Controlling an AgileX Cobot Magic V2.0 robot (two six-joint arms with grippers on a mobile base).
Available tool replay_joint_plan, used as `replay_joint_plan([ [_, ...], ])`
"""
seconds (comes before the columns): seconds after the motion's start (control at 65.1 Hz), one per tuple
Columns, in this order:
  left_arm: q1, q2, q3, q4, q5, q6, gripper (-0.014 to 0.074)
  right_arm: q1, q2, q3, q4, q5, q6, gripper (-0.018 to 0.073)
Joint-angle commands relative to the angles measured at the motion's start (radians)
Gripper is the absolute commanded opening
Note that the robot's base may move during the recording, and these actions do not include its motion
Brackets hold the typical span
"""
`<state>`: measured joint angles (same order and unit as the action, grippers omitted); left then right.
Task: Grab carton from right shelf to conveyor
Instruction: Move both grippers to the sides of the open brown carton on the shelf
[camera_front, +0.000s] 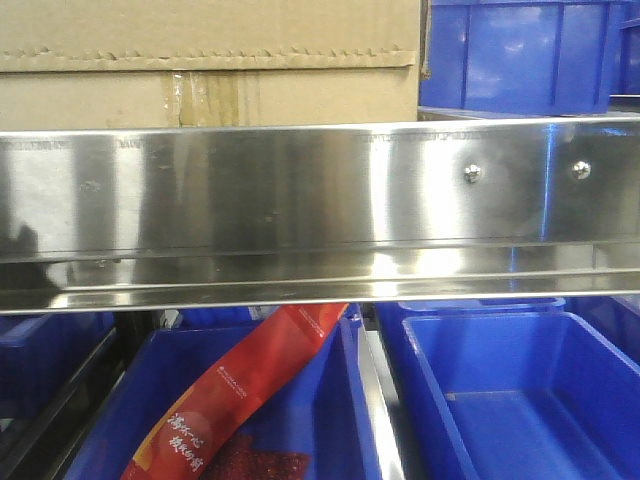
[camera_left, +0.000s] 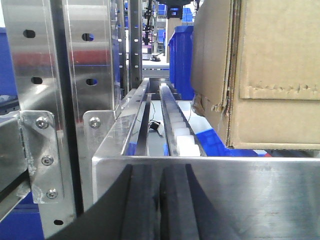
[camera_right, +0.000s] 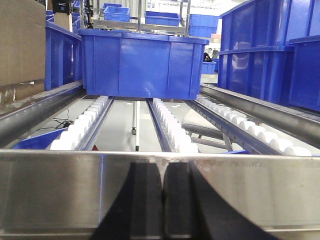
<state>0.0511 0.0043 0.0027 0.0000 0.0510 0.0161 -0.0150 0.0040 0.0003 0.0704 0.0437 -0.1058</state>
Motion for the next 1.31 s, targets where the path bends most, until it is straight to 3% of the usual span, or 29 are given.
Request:
replay_joint_plan([
  [0.0,0.001,-0.004,-0.003,0.005,-0.015,0.003,0.0015,0.000,-0.004,0.000,0.003,-0.023,-0.004,-0.0069],
  [0.537,0.001,-0.004,-0.003,0.005,-0.017,0.003,0.0015,0.000,-0.004,0.000,0.003,-0.023,-0.004,-0.0069],
  [0.845,0.001,-0.004,-0.003,0.005,-0.111,0.003,0.0015,0.000,-0.004,0.000,0.003,-0.085,-0.004,-0.0069],
  [0.921,0.001,-0.004,-0.003,-0.029,-0.202,0.003,0.0015,0.000,-0.004,0.000,0.008,-0.158,0.002,-0.0069],
  [0.998,0.001,-0.004,-0.013,-0.092,-0.231,0.003,0.0015,0.000,-0.004,-0.057,0.010,-0.115,0.006,-0.0069],
  [1.075,0.001,-0.004,-0.082,-0.108,-0.172,0.003,0.0015,0.000,-0.004,-0.171,0.010,0.013,0.006,-0.0069],
  [1.182,0.001,0.004,-0.237,-0.101,0.015,0.003,0.0015,0.000,0.015,-0.336,0.010,0.181,0.006,-0.0039],
  [1.29,0.001,0.072,-0.396,-0.099,0.187,0.003,0.0020,0.000,0.095,-0.475,0.026,0.252,0.006,0.0160],
])
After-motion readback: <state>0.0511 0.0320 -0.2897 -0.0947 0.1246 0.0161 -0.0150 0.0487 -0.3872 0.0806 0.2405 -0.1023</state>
